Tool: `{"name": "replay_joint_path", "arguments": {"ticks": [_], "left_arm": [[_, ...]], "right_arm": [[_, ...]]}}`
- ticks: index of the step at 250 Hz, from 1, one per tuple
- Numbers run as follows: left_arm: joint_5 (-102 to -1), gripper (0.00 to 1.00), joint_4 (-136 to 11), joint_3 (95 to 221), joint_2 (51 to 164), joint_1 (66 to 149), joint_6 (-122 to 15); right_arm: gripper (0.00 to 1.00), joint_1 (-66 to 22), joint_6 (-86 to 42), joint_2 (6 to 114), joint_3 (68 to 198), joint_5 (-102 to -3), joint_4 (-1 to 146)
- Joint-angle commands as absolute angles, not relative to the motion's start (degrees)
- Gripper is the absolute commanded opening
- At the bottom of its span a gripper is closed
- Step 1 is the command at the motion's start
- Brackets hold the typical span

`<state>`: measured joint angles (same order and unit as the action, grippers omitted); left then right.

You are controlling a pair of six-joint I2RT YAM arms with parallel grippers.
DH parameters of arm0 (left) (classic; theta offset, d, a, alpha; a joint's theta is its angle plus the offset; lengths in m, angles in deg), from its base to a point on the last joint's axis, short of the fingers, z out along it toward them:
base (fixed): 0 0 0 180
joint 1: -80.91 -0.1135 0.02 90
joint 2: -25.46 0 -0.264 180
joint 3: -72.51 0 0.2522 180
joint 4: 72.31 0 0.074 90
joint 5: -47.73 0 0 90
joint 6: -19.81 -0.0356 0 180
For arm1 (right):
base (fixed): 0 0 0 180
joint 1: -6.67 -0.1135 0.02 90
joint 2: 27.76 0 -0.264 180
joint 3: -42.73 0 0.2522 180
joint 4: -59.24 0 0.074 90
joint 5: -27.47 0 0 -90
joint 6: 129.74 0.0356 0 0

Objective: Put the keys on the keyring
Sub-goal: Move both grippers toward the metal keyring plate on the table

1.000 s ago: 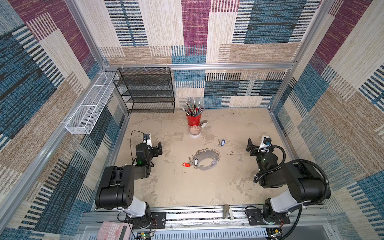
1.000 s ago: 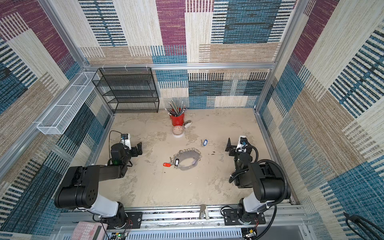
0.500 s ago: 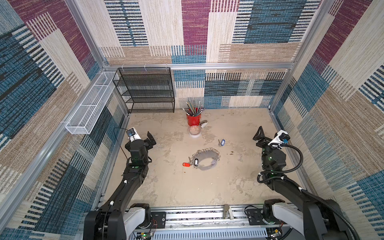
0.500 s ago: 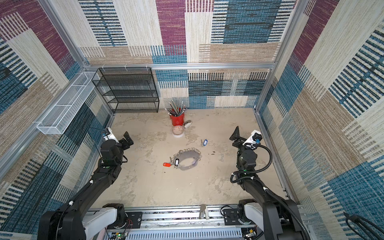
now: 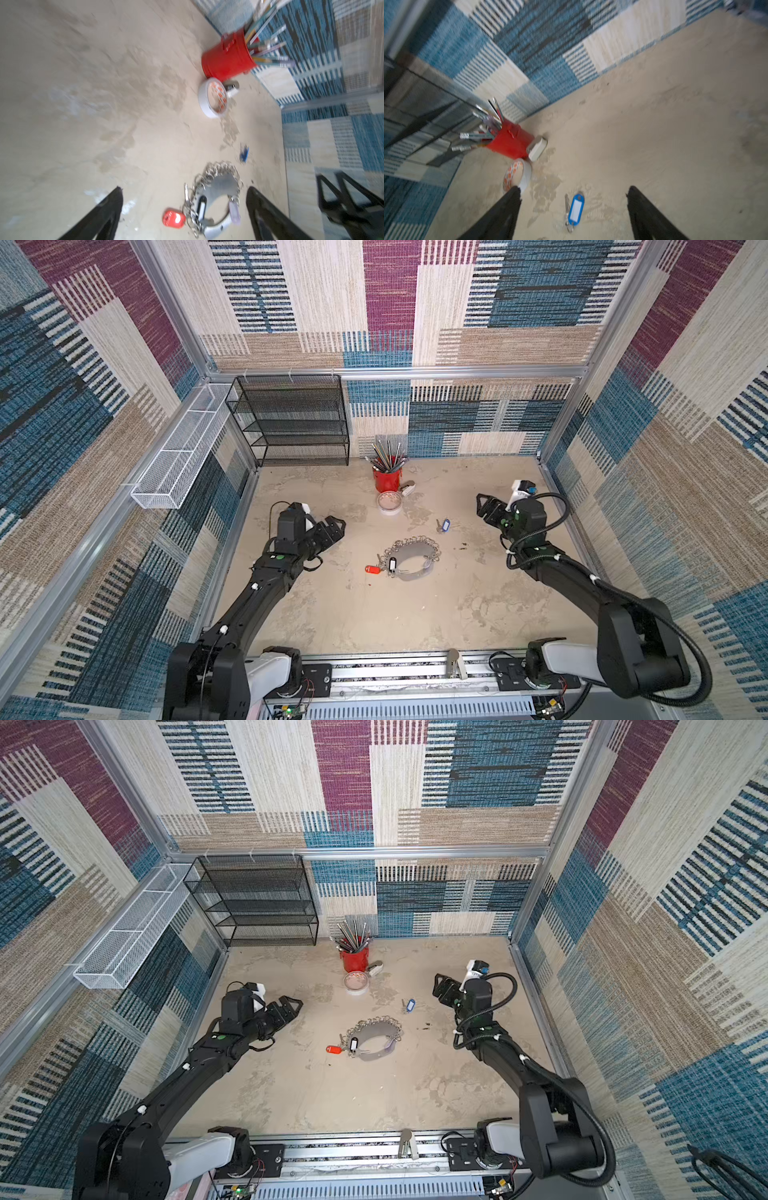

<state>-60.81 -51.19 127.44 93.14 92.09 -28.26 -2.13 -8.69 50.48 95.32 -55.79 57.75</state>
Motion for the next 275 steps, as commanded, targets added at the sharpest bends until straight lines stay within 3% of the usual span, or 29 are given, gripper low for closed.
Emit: {"name": "replay_joint_path", "arguments": {"ticks": [1, 47, 119, 275], "left_arm": [[-67.66, 0.87, -46.79, 130.04, 94.65, 96.68, -31.93], [-71.52, 0.79, -47.86, 131.53, 100.56, 101.60, -32.80], [-72.68, 0.76, -50.64, 131.93, 103.24, 104.62, -31.87], [-70.38, 0.76, -49.57, 129.22, 100.18, 104.88, -32.65]], "right_arm": [[0.68, -4.29, -12.16, 55.77, 97.30, -45.76, 63.84], [0.49, -7.82, -13.28, 66.36, 102.28, -35.88, 62.48], [0.40, -11.12, -12.83, 75.22, 108.83, -30.28, 62.63], [0.38, -16.16, -17.02, 79.44, 114.48, -33.80, 68.70]]}}
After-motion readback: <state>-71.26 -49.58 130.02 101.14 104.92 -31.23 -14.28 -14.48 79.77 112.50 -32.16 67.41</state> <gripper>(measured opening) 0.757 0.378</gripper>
